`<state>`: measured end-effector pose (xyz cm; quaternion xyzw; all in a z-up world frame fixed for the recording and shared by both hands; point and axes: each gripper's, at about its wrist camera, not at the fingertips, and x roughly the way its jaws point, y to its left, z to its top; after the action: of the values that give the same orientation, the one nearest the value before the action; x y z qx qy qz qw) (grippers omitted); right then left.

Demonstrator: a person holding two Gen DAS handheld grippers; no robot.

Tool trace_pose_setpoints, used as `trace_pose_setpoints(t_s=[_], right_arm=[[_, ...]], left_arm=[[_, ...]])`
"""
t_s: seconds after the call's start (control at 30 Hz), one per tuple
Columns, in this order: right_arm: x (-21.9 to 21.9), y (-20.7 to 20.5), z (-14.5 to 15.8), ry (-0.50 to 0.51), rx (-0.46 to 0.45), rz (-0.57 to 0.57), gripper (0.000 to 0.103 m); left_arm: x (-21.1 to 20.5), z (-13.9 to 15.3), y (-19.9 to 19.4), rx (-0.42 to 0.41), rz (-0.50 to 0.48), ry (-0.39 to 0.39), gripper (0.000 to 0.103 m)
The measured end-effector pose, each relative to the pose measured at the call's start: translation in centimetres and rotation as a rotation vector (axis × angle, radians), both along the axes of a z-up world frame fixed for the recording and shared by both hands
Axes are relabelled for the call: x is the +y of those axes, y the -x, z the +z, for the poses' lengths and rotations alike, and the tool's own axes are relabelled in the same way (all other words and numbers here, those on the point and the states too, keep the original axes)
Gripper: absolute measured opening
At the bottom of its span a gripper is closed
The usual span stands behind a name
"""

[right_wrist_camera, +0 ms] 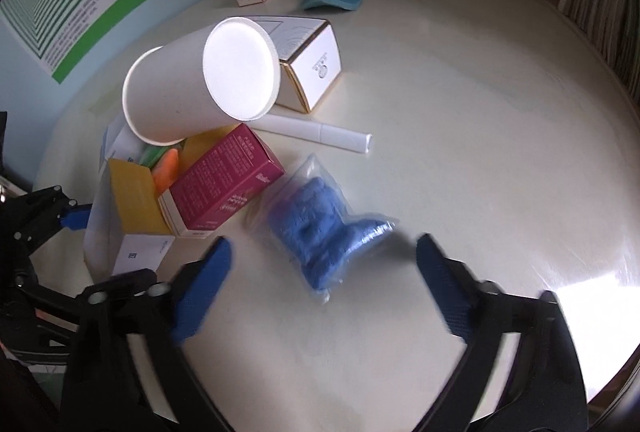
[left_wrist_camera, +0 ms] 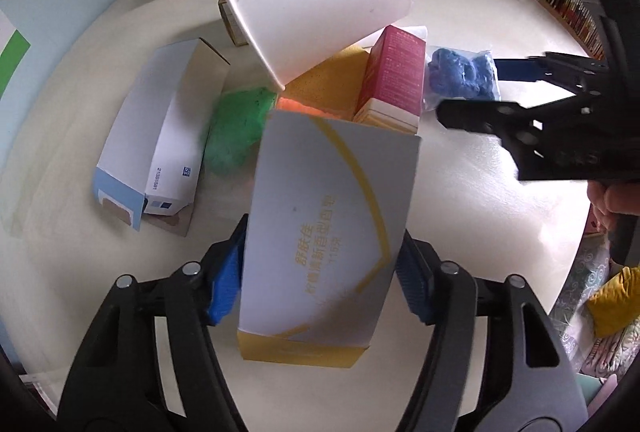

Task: Collect trash
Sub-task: 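Grasp the white-yellow box with the left tool while the right tool grasps the blue clay bag, then carry both items over the teal wastebasket and open both tools to drop them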

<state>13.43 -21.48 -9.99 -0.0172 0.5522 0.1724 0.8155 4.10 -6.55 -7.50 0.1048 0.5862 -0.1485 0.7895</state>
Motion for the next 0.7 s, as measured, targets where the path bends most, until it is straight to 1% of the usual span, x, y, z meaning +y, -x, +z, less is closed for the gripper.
trace_pose_setpoints(t_s=[0.03, 0.07, 0.13, 0.2, 0.23, 0.3, 0.33, 0.37, 0.53, 0.7], right_arm=[[0.1, 0.0, 0.0, 0.003, -0.002, 0.007, 0.07], [0.1, -0.2, -0.1, -0.008, 0.005, 0.01, 0.067], [0.1, -0.2, -0.2, -0.041, 0.024, 0.002, 0.047], [0.1, -0.1, -0.2, -0.065, 0.037, -0.009, 0.035], [0.0, 0.2, -0.1, -0.074, 0.037, -0.014, 0.031], [0.0, 0.5, 0.3, -0.084, 0.025, -0.021, 0.028], [-0.1, 1.0, 0.7, -0.091, 0.021, -0.023, 0.024], [-0.2, 1.2, 0.9, -0.097, 0.019, -0.026, 0.022], [-1.0, 2.8, 2.8, -0.105, -0.021, -0.082, 0.022], [-3.1, 6.0, 5.0, -0.137, -0.062, -0.176, 0.022]], left_arm=[[0.1, 0.1, 0.1, 0.0, 0.001, 0.006, 0.061], [0.1, 0.2, 0.1, -0.001, 0.003, 0.011, 0.061], [0.4, 0.6, 0.3, -0.007, 0.006, 0.021, 0.061], [0.5, 0.9, 0.4, -0.014, 0.009, 0.026, 0.06], [0.6, 1.0, 0.5, -0.017, 0.011, 0.027, 0.06], [0.9, 1.4, 0.6, -0.023, 0.018, 0.027, 0.06], [1.0, 1.5, 0.7, -0.026, 0.021, 0.031, 0.06], [1.1, 1.7, 0.8, -0.028, 0.023, 0.033, 0.06], [1.6, 2.8, 1.5, -0.055, 0.012, 0.038, 0.06], [1.4, 3.8, 2.1, -0.075, -0.038, 0.048, 0.06]])
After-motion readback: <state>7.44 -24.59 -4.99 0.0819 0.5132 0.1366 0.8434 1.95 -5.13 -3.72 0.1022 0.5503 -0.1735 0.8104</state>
